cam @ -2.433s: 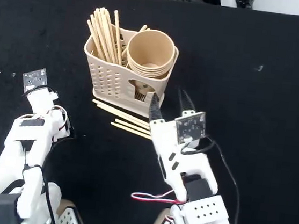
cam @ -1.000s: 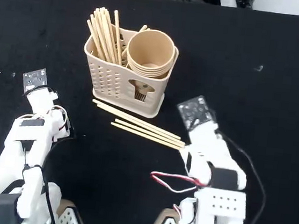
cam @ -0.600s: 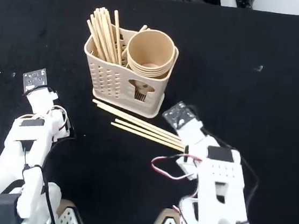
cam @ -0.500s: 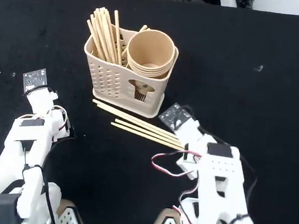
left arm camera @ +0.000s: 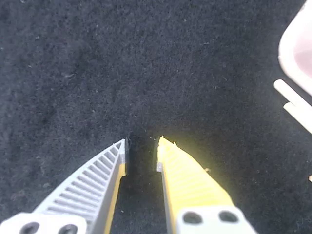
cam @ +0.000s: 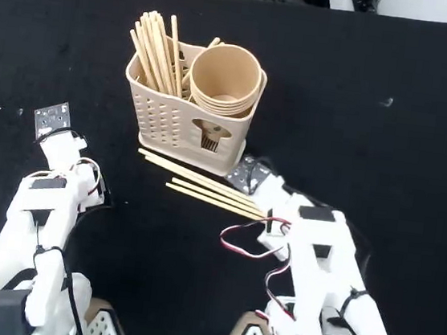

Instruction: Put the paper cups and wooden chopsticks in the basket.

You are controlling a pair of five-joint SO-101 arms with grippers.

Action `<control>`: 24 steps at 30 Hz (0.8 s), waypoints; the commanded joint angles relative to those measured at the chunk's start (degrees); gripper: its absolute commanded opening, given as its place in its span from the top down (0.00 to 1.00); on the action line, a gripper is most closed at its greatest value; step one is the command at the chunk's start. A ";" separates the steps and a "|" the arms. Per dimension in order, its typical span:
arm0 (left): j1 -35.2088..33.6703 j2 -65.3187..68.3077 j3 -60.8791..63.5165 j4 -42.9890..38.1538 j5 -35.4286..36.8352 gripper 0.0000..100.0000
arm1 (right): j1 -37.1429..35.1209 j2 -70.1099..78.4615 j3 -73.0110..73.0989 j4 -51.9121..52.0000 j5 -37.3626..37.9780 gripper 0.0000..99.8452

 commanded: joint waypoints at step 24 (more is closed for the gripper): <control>0.57 0.09 -3.30 -0.79 -0.53 0.88 | -2.37 -24.22 2.86 13.98 0.62 0.99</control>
